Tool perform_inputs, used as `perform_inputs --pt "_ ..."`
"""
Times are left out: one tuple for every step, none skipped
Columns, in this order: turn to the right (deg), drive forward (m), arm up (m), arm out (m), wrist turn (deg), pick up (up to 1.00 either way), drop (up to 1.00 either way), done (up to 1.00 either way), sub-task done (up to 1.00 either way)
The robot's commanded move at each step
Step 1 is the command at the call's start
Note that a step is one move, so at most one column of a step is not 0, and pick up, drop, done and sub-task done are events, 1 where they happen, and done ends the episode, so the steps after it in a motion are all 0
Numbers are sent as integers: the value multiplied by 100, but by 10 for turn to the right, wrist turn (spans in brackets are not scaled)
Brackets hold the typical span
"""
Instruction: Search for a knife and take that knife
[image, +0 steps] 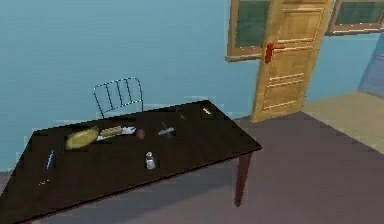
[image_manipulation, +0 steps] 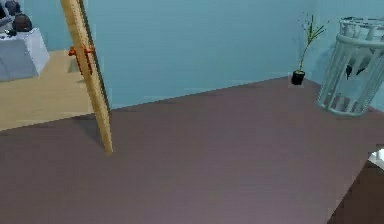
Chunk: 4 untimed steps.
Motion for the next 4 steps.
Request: perform_inputs --pt "0 35 0 0 0 0 0 0 0" --pt "-450 0 0 0 0 0 0 0 0" --pt "-330 0 0 0 0 0 0 0 0" --pt "-30 0 0 0 0 0 0 0 0"
